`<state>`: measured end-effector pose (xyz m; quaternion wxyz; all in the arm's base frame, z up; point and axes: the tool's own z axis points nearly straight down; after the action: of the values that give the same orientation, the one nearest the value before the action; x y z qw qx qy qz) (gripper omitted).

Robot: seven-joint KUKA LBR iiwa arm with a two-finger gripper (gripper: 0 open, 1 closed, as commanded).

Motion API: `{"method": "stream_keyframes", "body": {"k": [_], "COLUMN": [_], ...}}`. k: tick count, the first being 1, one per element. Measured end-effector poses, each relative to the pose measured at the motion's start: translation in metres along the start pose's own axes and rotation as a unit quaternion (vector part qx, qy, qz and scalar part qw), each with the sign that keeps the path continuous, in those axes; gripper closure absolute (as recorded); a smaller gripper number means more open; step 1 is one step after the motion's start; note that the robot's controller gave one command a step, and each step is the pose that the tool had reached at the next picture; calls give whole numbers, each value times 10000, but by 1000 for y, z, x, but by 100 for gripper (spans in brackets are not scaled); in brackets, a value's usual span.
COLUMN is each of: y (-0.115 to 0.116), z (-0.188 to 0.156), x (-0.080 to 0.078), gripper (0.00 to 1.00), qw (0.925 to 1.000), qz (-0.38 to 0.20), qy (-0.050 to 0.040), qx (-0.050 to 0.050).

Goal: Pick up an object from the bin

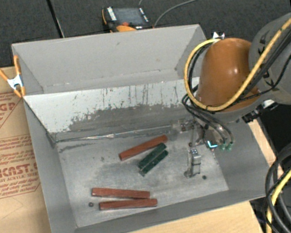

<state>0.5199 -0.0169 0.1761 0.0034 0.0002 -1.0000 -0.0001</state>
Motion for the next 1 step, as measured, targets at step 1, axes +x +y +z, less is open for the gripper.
{"method": "stream_keyframes", "body": {"k": [1], "y": [45], "z": [107], "x": [-53], "gripper": [0], "qw": [9899], "qz": [-1414], "qy": [-51], "qx": [1]}}
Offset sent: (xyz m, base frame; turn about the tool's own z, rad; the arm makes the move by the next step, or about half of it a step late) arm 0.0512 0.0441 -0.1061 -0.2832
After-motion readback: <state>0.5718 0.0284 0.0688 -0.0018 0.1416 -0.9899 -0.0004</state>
